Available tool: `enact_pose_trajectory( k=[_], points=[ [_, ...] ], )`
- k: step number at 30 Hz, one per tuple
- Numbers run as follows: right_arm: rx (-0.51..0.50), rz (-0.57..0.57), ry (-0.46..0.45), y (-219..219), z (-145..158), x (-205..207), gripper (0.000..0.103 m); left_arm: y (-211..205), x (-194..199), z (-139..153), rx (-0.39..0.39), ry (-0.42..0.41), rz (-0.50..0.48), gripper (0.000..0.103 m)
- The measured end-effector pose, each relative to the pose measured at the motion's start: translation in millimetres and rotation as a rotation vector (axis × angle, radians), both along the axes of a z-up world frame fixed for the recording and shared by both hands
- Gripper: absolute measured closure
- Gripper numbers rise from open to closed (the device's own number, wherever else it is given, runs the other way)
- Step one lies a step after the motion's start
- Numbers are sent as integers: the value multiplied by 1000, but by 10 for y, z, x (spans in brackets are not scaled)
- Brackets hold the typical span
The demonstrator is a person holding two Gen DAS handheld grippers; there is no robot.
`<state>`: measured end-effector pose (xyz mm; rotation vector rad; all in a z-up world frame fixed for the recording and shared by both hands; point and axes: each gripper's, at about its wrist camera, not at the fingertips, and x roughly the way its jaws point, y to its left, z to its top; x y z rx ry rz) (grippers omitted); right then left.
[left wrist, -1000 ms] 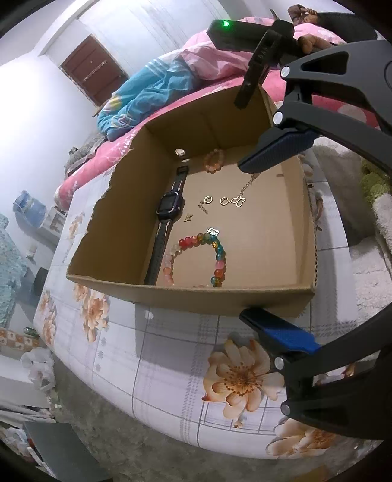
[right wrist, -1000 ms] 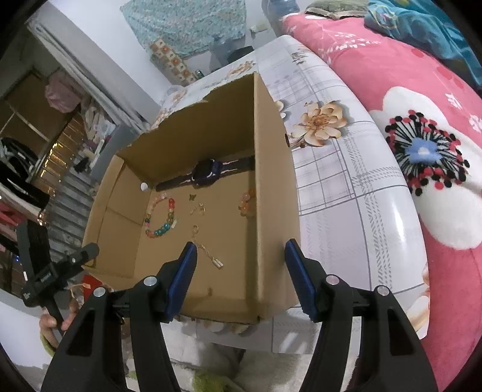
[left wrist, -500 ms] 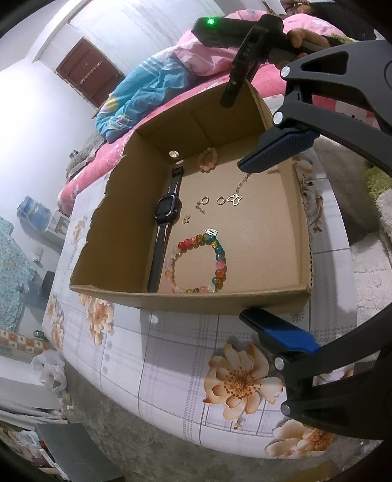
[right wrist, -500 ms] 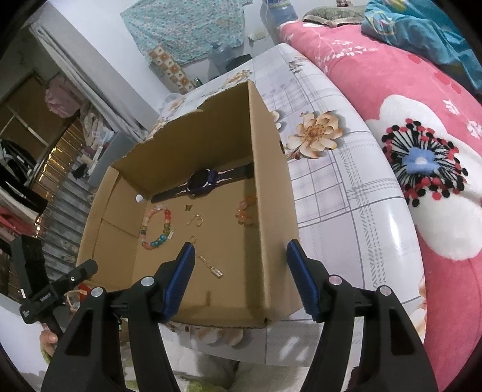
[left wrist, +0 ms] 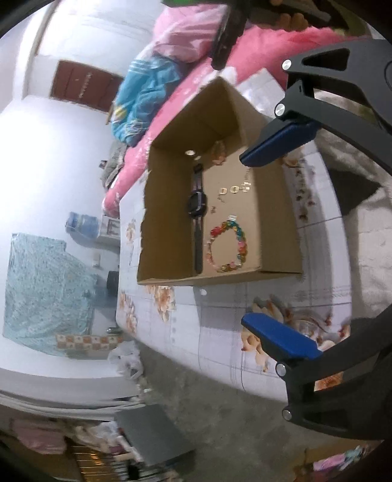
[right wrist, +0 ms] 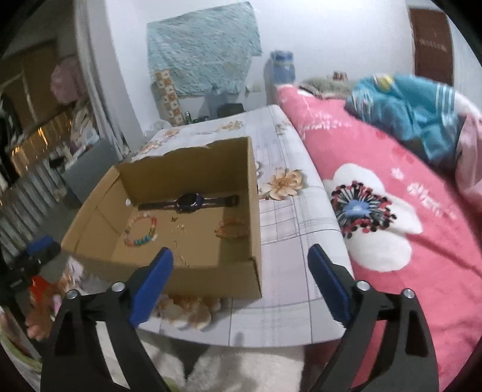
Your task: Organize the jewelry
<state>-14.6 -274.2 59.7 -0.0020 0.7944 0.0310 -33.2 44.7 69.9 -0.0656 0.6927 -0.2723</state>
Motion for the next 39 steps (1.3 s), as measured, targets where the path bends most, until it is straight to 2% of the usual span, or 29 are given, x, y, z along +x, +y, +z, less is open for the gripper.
enact_pose_trajectory(
  k=[6,12,17,19,21,23,29,33,39],
  points=[
    [-39,20,-70,247,-41,-246,7,-226,-120,-37,140,-28,17,8],
    [-54,11,-138,449,-47,-313,7,-413,-139,-21,219,-69,-9,8],
    [-53,-2,-164,553,-64,-310,7,-436,-74,-75,140,-5,3,8],
    [-93,-23,-150,606,-95,-278,7,-443,-42,-118,137,26,20,8],
    [-143,-28,-131,679,-140,-246,7,-464,-18,-179,168,54,45,8],
    [-150,-9,-105,743,-195,-225,7,-492,11,-240,204,88,58,8],
    [-94,-12,9,799,-392,-133,7,-490,50,-319,222,154,82,8],
    [-46,-24,44,780,-454,-101,7,-477,96,-328,203,188,91,8],
    [-44,-30,73,793,-509,-77,7,-467,143,-361,182,235,104,8]
  ],
)
